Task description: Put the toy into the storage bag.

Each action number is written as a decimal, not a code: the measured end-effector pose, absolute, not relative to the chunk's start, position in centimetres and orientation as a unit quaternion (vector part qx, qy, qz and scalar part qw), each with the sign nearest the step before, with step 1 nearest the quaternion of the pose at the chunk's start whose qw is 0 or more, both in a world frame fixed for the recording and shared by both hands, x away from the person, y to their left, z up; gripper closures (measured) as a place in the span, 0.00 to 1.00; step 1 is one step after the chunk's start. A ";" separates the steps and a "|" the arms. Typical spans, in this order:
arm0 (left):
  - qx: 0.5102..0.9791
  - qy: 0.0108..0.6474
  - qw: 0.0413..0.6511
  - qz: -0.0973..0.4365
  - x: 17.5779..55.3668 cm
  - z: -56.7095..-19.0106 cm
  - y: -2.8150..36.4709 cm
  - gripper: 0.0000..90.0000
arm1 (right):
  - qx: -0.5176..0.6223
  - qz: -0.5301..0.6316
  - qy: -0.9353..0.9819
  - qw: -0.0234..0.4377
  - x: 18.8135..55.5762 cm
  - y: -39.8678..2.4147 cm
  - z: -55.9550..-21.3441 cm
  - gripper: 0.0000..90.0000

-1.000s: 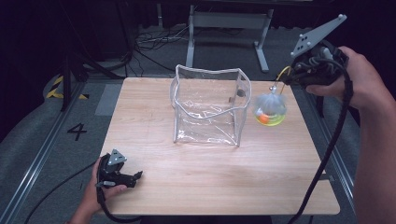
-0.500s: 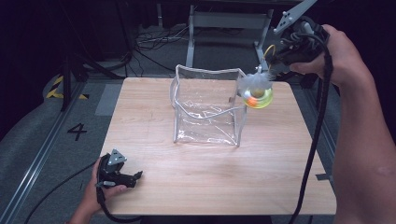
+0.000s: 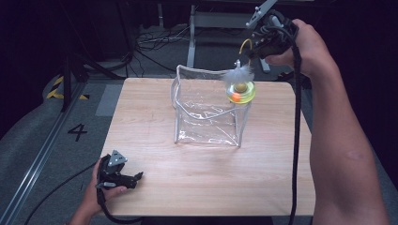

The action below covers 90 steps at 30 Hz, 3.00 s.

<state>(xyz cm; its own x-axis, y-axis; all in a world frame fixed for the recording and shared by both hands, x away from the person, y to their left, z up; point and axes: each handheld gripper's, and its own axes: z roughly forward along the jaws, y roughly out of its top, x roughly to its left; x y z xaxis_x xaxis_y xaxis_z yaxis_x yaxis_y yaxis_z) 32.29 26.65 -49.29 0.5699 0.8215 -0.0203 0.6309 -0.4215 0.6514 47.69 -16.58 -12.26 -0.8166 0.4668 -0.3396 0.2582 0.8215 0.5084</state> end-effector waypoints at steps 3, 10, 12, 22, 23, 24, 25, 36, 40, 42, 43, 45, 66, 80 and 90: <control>0.829 0.438 0.312 0.152 32.3 -49.3 26.6 0.02 | 0.197 0.226 0.926 0.228 48.1 -16.1 -12.6 0.98; 0.828 0.439 0.314 0.152 32.3 -49.3 26.6 0.02 | 0.206 0.230 0.923 0.230 49.2 -15.3 -13.4 0.98; 0.828 0.439 0.313 0.152 32.3 -49.3 26.6 0.02 | 0.207 0.231 0.922 0.231 49.5 -15.3 -13.7 0.98; 0.828 0.439 0.314 0.152 32.3 -49.3 26.6 0.02 | 0.226 0.231 0.918 0.230 50.8 -15.3 -16.0 0.98; 0.828 0.439 0.313 0.153 32.3 -49.3 26.6 0.02 | 0.227 0.227 0.919 0.229 50.9 -15.4 -16.3 0.98; 0.829 0.438 0.313 0.153 32.3 -49.3 26.6 0.02 | 0.228 0.226 0.919 0.228 50.9 -15.4 -16.5 0.98; 0.829 0.438 0.313 0.152 32.3 -49.3 26.6 0.02 | 0.227 0.224 0.920 0.226 51.0 -15.4 -16.8 0.98; 0.829 0.438 0.313 0.153 32.3 -49.3 26.6 0.02 | 0.226 0.210 0.930 0.201 51.2 -15.5 -20.8 0.98; 0.829 0.438 0.313 0.153 32.3 -49.3 26.6 0.02 | 0.222 0.197 0.937 0.187 51.2 -15.5 -22.6 0.98; 0.828 0.439 0.313 0.153 32.3 -49.3 26.6 0.02 | 0.220 0.194 0.939 0.178 51.2 -15.6 -23.6 0.98; 0.828 0.439 0.313 0.153 32.3 -49.3 26.6 0.02 | 0.221 0.191 0.940 0.176 51.2 -15.6 -24.0 0.98; 0.828 0.439 0.313 0.153 32.3 -49.3 26.6 0.02 | 0.220 0.188 0.942 0.171 51.2 -15.7 -24.5 0.98; 0.829 0.437 0.313 0.156 32.4 -49.3 26.6 0.02 | 0.198 0.189 0.952 0.135 50.1 -15.3 -26.9 0.93; 0.829 0.437 0.313 0.156 32.4 -49.3 26.6 0.02 | 0.188 0.271 0.927 0.180 46.2 -18.1 -25.1 0.73; 0.829 0.436 0.313 0.156 32.4 -49.3 26.6 0.02 | 0.204 0.310 0.905 0.209 42.7 -22.6 -25.1 0.64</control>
<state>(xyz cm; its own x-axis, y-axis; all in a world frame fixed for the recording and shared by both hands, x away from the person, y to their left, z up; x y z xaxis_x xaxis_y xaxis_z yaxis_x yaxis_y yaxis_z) 32.36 26.65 -49.31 0.5706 0.8211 -0.0148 0.6265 -0.4235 0.6543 42.73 -22.64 -25.13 -0.8287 0.4997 -0.2522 0.2400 0.7242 0.6465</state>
